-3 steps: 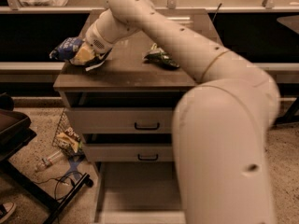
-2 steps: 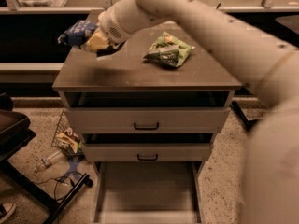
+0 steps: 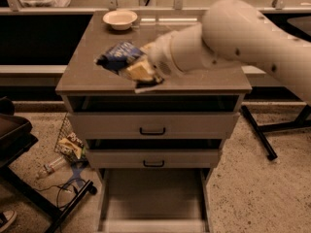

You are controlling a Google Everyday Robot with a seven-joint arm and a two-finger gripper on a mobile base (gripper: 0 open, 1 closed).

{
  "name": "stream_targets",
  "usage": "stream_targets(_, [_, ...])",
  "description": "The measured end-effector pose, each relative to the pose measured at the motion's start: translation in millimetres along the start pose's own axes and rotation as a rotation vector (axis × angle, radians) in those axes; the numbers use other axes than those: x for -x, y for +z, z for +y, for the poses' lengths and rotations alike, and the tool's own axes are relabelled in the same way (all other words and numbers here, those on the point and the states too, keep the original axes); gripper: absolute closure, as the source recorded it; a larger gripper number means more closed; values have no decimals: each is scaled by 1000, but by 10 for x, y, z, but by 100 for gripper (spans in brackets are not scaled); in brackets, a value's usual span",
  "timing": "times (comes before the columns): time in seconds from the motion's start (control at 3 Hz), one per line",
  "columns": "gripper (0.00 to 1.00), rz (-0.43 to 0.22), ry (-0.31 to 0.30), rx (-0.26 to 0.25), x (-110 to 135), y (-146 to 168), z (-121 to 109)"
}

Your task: Place blue chip bag into bottom drawer

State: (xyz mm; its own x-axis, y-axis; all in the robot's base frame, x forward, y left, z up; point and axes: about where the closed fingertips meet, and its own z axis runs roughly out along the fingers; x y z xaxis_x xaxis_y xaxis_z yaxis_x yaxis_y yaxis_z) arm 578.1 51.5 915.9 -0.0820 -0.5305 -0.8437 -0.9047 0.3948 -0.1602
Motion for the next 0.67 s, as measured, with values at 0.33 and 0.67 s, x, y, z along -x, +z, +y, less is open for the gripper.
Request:
stream_targets(0.33, [100,74,126,-20,-780,-199,23])
stream_targets(0.67, [100,96,229,23,-1485,-331,301])
